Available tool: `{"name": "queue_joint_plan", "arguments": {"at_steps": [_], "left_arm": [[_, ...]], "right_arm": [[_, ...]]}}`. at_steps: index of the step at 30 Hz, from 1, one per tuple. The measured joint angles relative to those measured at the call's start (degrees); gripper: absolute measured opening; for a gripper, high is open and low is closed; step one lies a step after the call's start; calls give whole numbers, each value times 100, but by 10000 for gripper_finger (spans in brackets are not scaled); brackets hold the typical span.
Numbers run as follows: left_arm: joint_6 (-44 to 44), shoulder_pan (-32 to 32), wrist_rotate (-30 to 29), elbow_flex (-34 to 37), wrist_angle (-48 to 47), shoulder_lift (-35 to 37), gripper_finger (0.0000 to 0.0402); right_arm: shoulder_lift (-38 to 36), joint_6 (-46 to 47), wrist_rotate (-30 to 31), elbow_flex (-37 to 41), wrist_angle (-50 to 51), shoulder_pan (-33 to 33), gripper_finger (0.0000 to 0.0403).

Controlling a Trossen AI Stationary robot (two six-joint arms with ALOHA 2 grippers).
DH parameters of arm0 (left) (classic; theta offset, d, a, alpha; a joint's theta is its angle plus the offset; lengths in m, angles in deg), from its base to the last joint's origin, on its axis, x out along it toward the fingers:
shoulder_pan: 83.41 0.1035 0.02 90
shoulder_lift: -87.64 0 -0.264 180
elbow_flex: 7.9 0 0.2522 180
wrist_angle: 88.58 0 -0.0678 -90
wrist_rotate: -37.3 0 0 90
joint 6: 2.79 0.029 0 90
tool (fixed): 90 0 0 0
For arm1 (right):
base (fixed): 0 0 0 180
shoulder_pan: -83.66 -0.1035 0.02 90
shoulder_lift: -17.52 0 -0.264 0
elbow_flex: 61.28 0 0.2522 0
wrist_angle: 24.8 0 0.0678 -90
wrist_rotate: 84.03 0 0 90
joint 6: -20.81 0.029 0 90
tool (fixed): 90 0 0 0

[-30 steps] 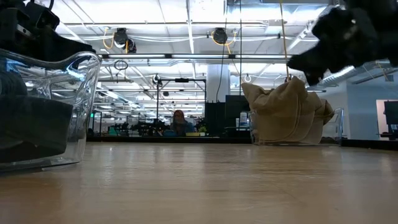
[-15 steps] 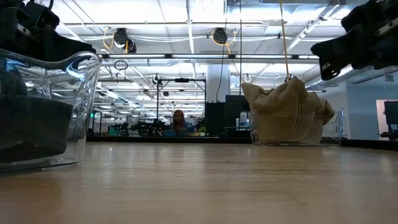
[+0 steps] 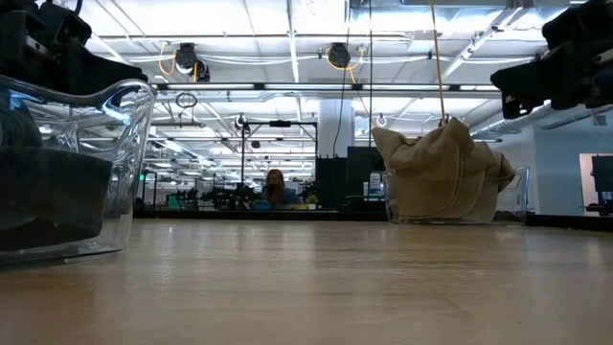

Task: Pick & Place hat
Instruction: Return to Home Position

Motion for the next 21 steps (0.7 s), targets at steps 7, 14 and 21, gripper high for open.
{"name": "queue_joint_plan", "arguments": {"at_steps": [7, 14, 21], "left_arm": [[0, 0, -1, -4, 2, 0, 74], [0, 1, -1, -7, 2, 0, 74], [0, 0, -1, -9, 2, 0, 74]], "right_arm": [[59, -437, 104, 4, 275, 4, 0], [235, -453, 196, 7, -654, 9, 0], [227, -453, 185, 9, -1271, 5, 0]]}}
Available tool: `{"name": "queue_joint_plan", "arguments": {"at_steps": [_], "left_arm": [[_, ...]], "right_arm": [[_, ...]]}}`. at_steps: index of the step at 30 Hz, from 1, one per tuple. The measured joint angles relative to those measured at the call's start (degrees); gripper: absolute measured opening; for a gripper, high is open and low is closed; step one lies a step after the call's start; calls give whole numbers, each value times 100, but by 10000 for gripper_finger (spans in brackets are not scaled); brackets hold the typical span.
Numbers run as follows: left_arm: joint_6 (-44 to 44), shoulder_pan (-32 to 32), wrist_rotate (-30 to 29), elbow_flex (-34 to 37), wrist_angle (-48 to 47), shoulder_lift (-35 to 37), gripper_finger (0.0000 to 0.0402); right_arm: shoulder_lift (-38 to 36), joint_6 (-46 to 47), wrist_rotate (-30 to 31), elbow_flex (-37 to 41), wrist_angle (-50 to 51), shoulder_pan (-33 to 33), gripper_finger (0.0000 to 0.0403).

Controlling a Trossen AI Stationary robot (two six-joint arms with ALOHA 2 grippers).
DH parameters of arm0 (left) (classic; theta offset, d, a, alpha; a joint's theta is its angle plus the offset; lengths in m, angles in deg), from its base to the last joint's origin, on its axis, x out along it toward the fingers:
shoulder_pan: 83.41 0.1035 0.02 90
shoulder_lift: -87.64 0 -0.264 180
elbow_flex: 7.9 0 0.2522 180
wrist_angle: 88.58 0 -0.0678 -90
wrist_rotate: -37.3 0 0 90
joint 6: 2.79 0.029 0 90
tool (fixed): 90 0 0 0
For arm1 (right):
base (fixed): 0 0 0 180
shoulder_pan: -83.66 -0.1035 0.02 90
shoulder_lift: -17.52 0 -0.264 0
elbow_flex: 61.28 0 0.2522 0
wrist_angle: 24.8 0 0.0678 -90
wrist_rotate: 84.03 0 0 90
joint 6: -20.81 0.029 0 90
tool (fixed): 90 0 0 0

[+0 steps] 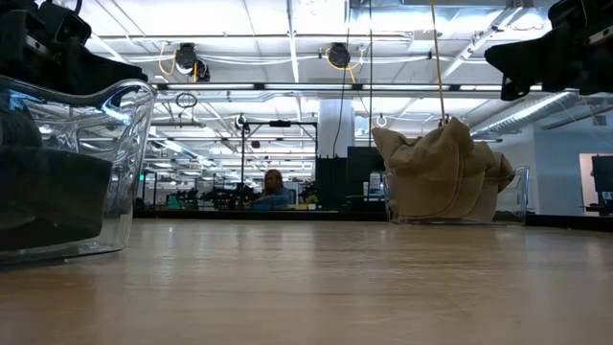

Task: Pick & Place hat
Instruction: Return to Home Position

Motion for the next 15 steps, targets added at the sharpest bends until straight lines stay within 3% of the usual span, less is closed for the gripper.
{"name": "queue_joint_plan", "arguments": {"at_steps": [15], "left_arm": [[0, 0, 0, 0, 1, 0, 74]], "right_arm": [[2, 0, -30, 0, -45, 0, 0]]}}
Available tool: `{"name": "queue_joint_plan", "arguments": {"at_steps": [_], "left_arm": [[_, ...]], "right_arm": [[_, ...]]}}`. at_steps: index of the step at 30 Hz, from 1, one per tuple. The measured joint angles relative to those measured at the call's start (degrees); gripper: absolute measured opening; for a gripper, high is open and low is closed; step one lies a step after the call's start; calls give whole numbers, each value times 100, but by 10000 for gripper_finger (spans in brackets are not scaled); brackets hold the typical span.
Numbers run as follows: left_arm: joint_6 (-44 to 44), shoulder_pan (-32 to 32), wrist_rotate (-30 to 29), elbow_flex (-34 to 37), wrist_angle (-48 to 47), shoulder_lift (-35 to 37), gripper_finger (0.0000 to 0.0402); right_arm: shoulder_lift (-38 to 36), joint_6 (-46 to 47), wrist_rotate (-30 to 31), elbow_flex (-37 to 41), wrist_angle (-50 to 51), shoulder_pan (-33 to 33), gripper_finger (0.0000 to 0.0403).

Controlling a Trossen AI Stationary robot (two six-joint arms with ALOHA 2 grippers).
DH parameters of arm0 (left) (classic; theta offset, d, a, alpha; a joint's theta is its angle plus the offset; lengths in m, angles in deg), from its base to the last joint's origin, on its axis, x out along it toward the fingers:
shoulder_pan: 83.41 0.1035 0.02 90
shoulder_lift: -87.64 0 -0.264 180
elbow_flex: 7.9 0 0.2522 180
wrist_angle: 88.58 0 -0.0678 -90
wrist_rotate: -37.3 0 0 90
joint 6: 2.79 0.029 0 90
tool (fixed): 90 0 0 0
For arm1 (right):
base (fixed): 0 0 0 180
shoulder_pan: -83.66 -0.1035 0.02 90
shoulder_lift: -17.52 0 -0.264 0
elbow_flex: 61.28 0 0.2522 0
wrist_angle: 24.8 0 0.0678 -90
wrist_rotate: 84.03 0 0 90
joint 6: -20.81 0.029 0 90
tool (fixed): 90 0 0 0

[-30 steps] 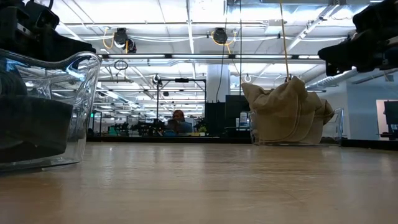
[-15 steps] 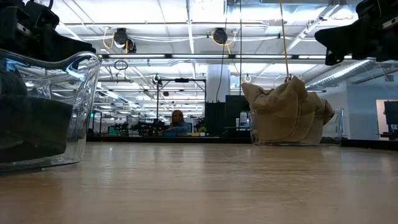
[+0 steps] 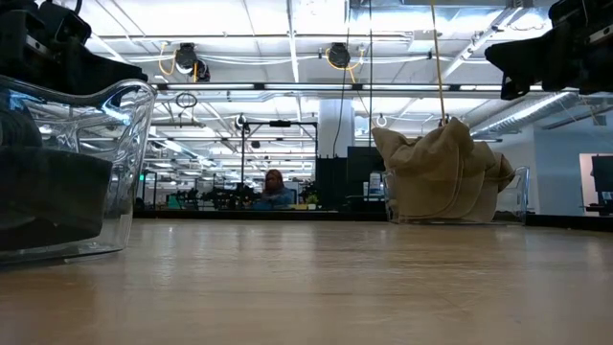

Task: Pick & Place hat
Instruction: Return to Home Position

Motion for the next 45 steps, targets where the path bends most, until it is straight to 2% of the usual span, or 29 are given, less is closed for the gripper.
{"name": "queue_joint_plan", "arguments": {"at_steps": [25, 37, 45], "left_arm": [[0, 1, 0, 0, -1, 0, 74], [0, 2, 0, 0, -1, 0, 74], [0, 2, 0, 0, -1, 0, 74]], "right_arm": [[-2, 2, -3, 0, 17, 0, 0], [0, 2, -4, 0, 971, 0, 0], [-2, 2, -13, 244, 1014, 0, 0]]}}
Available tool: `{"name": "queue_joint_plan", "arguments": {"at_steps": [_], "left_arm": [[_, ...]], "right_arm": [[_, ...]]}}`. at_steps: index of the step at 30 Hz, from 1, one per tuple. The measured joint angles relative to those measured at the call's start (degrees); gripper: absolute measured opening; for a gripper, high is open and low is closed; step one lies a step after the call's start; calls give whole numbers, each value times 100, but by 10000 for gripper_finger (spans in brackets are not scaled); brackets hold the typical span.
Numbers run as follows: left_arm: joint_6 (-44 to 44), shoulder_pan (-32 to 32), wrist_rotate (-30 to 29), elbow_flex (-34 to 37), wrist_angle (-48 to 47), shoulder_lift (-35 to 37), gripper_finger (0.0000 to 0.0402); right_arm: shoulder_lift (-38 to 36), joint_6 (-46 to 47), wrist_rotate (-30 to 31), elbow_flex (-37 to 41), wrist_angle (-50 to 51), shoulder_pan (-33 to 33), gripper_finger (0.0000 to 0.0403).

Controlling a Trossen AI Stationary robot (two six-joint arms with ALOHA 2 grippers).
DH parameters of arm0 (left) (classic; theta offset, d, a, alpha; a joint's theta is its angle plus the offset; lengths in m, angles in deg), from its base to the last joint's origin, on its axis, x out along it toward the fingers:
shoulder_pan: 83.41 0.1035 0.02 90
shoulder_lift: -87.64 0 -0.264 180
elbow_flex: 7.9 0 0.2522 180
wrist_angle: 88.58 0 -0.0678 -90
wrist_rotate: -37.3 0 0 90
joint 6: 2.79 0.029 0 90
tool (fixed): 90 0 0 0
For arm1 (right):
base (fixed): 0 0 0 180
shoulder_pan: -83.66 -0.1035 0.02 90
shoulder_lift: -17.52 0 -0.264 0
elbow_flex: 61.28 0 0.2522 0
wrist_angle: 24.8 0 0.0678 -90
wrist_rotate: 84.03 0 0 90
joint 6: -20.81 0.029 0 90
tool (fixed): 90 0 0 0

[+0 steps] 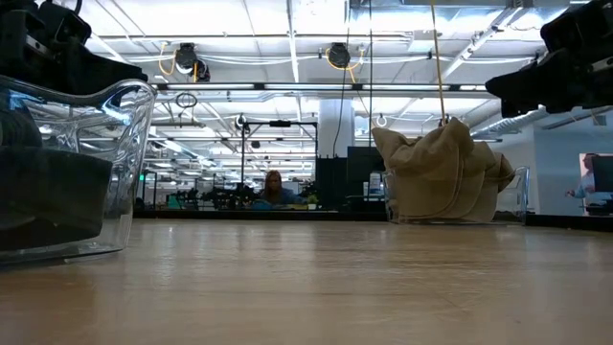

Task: Pick & Place hat
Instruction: Return to Home Position

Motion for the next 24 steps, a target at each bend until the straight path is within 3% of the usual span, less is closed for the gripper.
{"name": "queue_joint_plan", "arguments": {"at_steps": [24], "left_arm": [[0, -2, 0, 0, 0, 0, 74]], "right_arm": [[92, 0, 4, -12, 57, -4, 0]]}}
